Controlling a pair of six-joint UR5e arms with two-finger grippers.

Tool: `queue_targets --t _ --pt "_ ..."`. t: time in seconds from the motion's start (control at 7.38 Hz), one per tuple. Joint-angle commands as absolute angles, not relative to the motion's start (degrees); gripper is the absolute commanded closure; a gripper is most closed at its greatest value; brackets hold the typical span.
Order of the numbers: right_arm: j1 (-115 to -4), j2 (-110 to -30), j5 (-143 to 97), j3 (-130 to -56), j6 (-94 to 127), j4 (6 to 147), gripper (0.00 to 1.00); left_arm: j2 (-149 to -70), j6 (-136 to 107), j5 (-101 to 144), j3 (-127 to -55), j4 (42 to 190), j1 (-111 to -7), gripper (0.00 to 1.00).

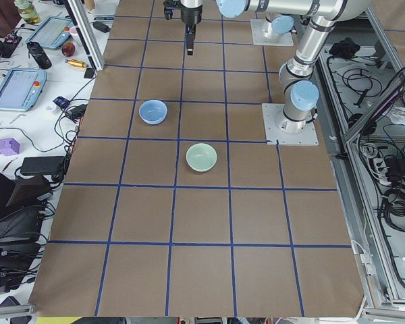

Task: Stack green bowl on blue bowl
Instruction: 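Move the open left gripper toward the pale green bowl nearer the robot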

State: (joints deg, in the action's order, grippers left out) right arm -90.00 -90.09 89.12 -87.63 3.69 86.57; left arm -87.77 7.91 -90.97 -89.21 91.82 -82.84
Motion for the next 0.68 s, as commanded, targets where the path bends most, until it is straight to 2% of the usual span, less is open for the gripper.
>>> queue_targets --t 0.0,0.27,0.54 --pt "-90.0 -90.1 89.1 -87.6 3.7 86.6 0.0 -87.8 17.7 -90.7 -93.3 91.3 -73.1 0.0" --pt "-90.0 -90.1 89.1 -87.6 3.6 86.6 0.0 -89.6 24.5 -90.6 -96.0 88.8 -64.6 0.02" --pt "-90.0 -90.1 89.1 -87.7 3.6 86.7 0.0 -91.6 34.0 -90.4 -104.5 77.9 -54.4 0.01"
